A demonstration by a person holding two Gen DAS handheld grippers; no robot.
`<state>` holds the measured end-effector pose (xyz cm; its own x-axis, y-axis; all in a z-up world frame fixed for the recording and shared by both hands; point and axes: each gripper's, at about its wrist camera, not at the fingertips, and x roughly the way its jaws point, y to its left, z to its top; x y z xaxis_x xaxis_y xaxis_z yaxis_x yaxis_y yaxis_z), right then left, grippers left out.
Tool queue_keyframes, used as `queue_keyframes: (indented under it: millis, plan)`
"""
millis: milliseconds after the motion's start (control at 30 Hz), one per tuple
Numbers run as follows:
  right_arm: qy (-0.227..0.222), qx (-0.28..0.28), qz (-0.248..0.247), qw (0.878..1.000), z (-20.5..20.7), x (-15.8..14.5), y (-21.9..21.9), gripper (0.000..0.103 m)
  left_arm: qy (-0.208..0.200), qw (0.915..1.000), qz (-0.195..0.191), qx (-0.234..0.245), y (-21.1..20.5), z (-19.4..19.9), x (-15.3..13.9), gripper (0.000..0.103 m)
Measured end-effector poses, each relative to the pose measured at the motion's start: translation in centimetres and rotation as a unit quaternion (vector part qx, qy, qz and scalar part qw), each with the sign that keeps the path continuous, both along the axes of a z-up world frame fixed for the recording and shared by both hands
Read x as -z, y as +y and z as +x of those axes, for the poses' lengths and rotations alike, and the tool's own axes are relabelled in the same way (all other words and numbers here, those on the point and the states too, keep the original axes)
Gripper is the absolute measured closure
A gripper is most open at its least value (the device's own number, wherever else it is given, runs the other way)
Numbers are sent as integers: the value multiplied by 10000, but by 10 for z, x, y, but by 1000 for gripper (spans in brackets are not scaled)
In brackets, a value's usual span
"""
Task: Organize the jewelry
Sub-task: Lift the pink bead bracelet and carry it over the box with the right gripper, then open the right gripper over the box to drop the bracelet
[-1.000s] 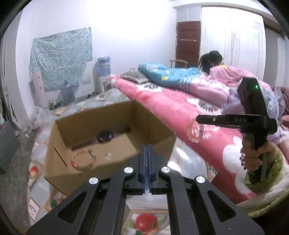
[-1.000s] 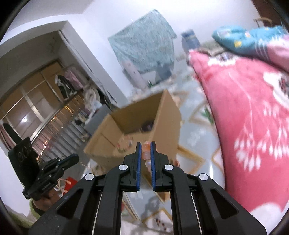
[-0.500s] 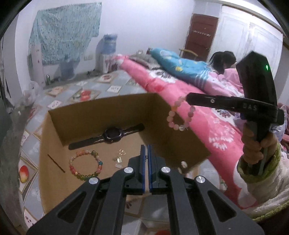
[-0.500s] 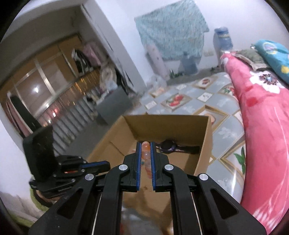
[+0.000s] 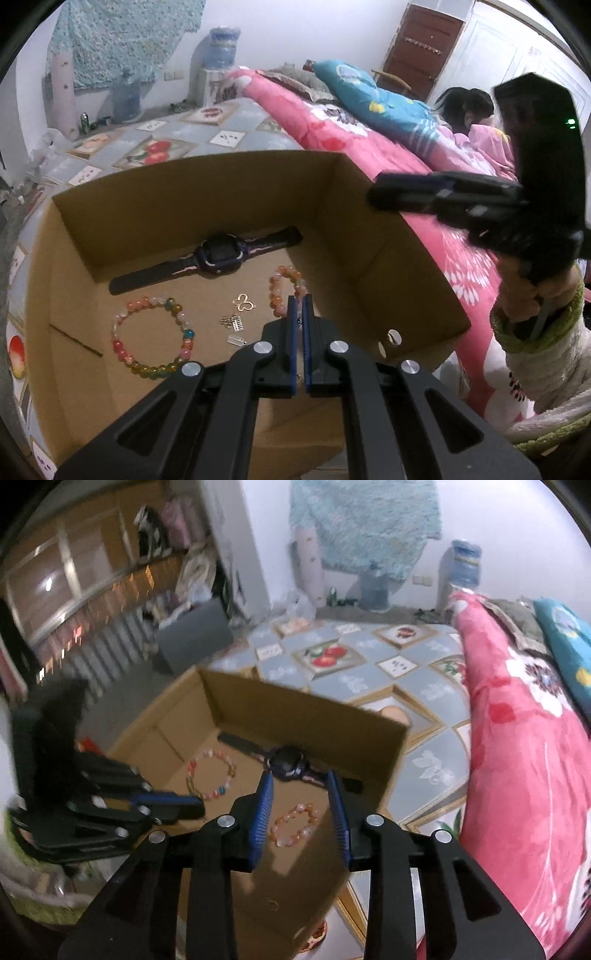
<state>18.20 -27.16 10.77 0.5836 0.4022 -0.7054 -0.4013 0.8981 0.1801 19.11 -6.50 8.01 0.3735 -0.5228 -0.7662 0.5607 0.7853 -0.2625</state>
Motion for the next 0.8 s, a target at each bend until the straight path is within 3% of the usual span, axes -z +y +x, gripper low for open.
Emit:
queue_keyframes:
  millis: [167,400,500,633,800]
  plan:
    - [-106,465,643,9968,-11,-9,-33,73,261,9996,24,140,-14,11,8,101]
    - [32,871,970,9915,-22,-1,-54,71,678,9966,121,452,-42,18,21,99]
    - [74,959,1012,9902,-27,1,-60,71,803,9959,80,409,-43,18,24,71]
    - [104,1039,1086,9886,-32,2,-66,70,519,9981,-157,306,-31,10,7,55]
    - [213,1030,1162,9876,-39,8,-64,62,-225,9992,-184,-275,7,-7,-32,37]
